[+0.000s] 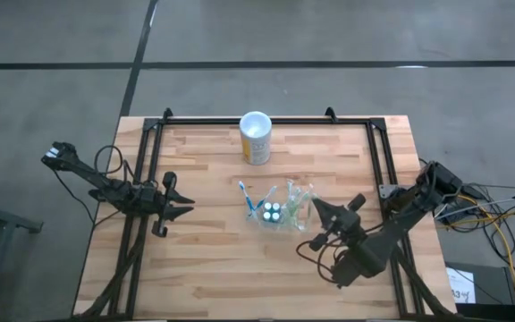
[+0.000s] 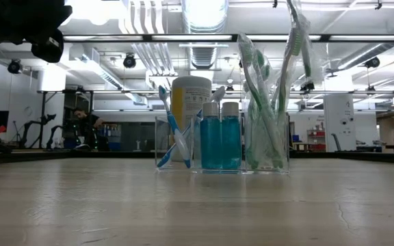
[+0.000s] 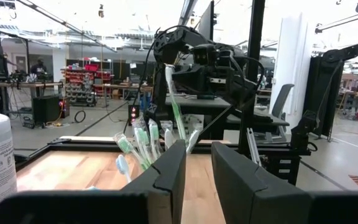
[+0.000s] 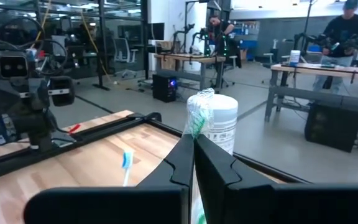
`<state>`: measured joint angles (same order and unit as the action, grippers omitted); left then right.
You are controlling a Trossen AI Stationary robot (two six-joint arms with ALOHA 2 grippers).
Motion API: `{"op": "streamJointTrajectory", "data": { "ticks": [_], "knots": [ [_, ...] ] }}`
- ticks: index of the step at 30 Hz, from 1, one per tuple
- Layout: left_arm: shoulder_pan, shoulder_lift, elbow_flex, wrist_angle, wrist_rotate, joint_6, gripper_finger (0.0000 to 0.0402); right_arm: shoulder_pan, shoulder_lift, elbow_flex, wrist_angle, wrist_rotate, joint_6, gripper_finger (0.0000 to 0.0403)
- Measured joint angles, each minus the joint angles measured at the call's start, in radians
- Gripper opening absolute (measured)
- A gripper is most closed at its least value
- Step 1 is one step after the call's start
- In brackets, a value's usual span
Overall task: Pick & Place toothbrushing station
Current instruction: Put the green toothbrush into the right section of the transparent organizer
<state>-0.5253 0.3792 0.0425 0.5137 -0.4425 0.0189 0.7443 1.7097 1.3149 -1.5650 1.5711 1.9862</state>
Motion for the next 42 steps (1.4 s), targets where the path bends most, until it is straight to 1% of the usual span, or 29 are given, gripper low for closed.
{"op": "streamJointTrajectory", "data": {
  "ticks": [4,10,21,25,31,37,42],
  "knots": [
    [0.0,0.0,0.0,0.0,0.0,0.0,0.0083,-0.002,-0.017,0.002,0.0,0.0,0.001,0.0008],
    [0.0,0.0,0.0,0.0,0.0,0.0,0.0083,-0.001,-0.097,0.016,0.0,0.0,-0.027,0.0008],
    [0.0,0.0,0.0,-0.004,0.0,0.0,0.0083,0.015,-0.265,0.016,0.0,0.0,-0.23,0.0008],
    [0.0,0.0,0.0,-0.008,0.0,0.0,0.0083,0.032,-0.315,0.041,0.001,0.001,-0.3,0.0008],
    [0.0,0.0,0.0,-0.01,0.0,0.0,0.0083,0.083,-0.347,0.074,0.003,0.0,-0.44,0.0008],
    [0.0,0.0,0.0,-0.016,0.0,0.0,0.0083,0.123,-0.362,0.101,0.002,0.0,-0.496,0.0008],
    [0.0,0.0,0.0,-0.016,0.0,0.0,0.0083,0.133,-0.338,0.178,0.005,0.0,-0.561,0.0008]
  ]
}}
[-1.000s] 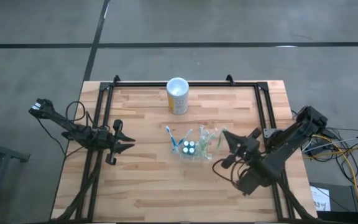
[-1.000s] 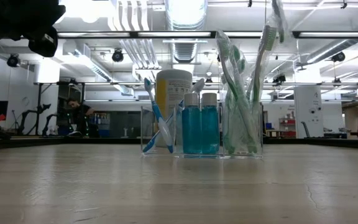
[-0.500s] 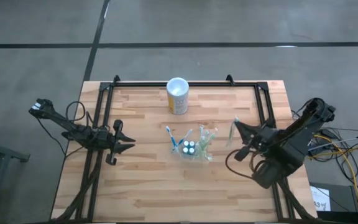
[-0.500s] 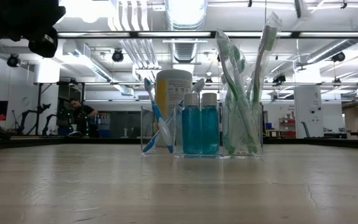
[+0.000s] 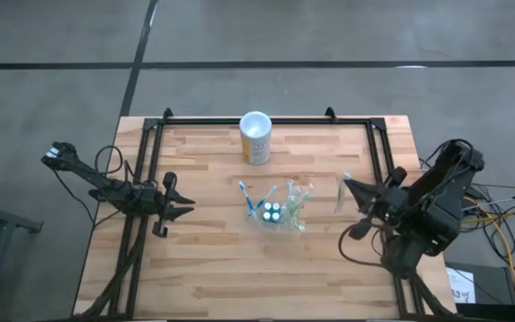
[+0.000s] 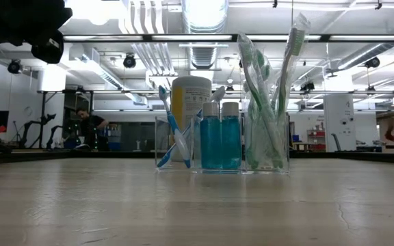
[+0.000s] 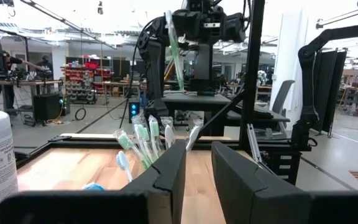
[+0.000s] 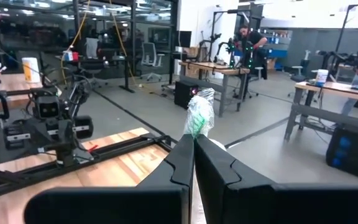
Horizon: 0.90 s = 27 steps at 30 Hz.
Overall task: Pick & Place toothbrushing station
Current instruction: Put the green toothbrush into the right section of the transparent organizer
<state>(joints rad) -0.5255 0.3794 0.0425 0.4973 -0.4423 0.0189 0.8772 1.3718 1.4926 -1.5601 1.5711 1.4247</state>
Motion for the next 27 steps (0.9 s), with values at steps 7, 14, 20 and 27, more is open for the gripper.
{"op": "streamJointTrajectory", "data": {
  "ticks": [7,14,20,27],
  "knots": [
    [0.0,0.0,0.0,0.0,0.0,0.0,0.0083,0.0,0.112,0.167,0.008,0.0,-0.095,0.0008],
    [0.0,0.0,0.0,-0.001,0.0,0.0,0.0083,-0.005,0.219,0.377,0.013,-0.114,-0.076,0.0008],
    [0.0,0.0,0.0,-0.002,0.0,0.0,0.0083,-0.084,0.236,0.526,0.057,-0.285,0.015,0.0008],
    [0.0,0.0,0.0,-0.004,0.0,0.0,0.0083,-0.163,0.241,0.592,0.395,-0.486,-0.393,0.0008]
  ]
}}
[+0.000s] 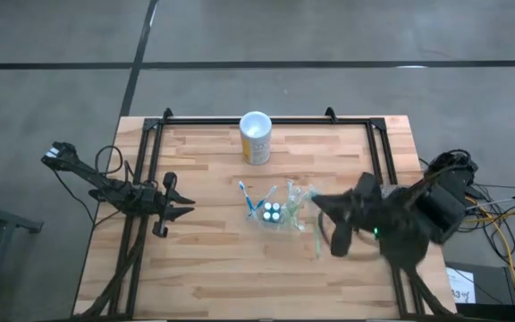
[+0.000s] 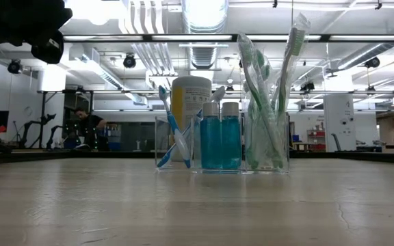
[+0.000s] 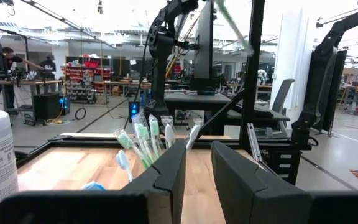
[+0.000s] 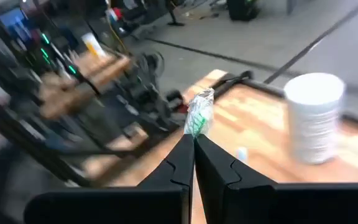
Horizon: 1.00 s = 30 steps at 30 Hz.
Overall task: Pick & Place toothbrushing station
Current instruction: Put the green toothbrush into the right section of the transparent organizer
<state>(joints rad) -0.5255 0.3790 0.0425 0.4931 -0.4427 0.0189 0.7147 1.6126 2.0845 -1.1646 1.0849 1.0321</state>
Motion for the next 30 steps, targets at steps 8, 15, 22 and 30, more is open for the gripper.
{"op": "streamJointTrajectory", "data": {
  "ticks": [8,15,22,30],
  "knots": [
    [0.0,0.0,0.0,-0.001,0.0,0.0,0.0083,-0.155,-0.005,-0.002,0.145,-0.318,-0.159,0.0008],
    [0.0,0.0,0.0,-0.001,0.0,0.0,0.0083,-0.221,-0.005,-0.065,0.371,-0.485,-0.6,0.0008],
    [0.0,0.0,0.0,-0.001,0.0,0.0,0.0083,-0.316,-0.033,-0.105,0.486,-0.748,-0.793,0.0008],
    [0.0,0.0,0.0,-0.001,0.0,0.0,0.0083,-0.447,-0.073,-0.158,0.509,-0.943,-0.883,0.0008]
  ]
}}
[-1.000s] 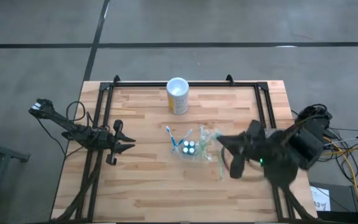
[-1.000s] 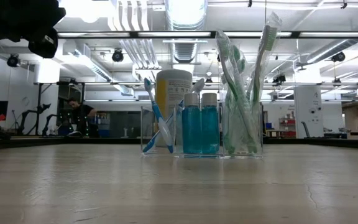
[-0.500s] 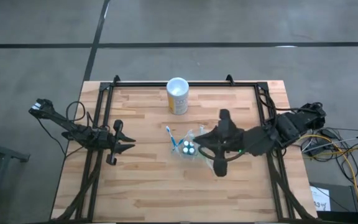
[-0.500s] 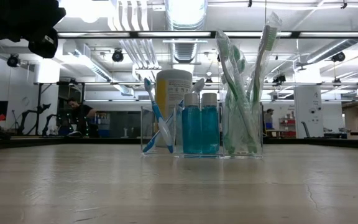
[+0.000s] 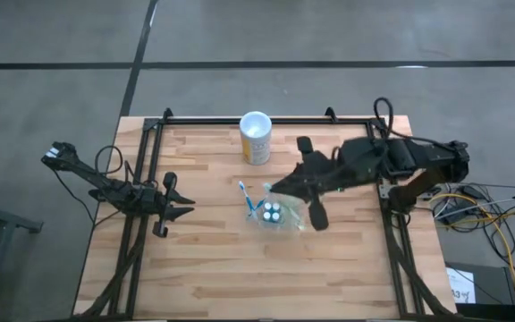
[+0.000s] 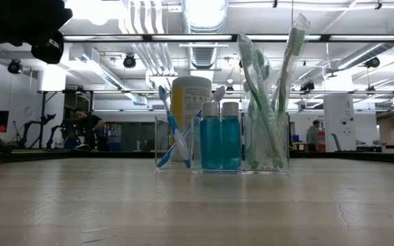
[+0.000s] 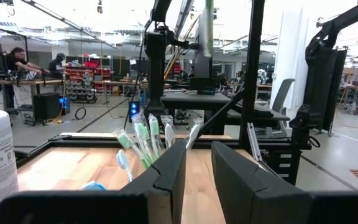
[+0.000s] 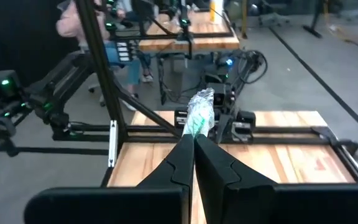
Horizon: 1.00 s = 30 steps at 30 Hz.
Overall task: Pick & Place toothbrushing station
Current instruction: Put the green toothbrush into the right section of the transparent organizer
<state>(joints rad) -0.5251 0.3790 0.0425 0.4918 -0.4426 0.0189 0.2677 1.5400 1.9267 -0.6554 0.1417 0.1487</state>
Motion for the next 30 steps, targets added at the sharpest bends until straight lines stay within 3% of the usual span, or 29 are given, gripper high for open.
{"op": "streamJointTrajectory", "data": {
  "ticks": [4,8,15,30],
  "knots": [
    [0.0,0.0,0.0,-0.001,0.0,0.0,0.0083,-0.072,-0.046,-0.073,0.084,-0.124,-0.037,0.0008],
    [0.0,0.0,0.0,-0.004,0.0,0.0,0.0083,-0.143,-0.104,-0.182,0.172,-0.178,-0.04,0.0008],
    [0.0,0.0,0.0,-0.007,0.0,0.0,0.0083,-0.223,-0.23,-0.403,0.286,-0.195,-0.021,0.0008],
    [0.0,0.0,0.0,-0.008,0.0,0.0,0.0083,-0.262,-0.63,-0.953,0.673,-0.195,-0.12,0.0008]
  ]
}}
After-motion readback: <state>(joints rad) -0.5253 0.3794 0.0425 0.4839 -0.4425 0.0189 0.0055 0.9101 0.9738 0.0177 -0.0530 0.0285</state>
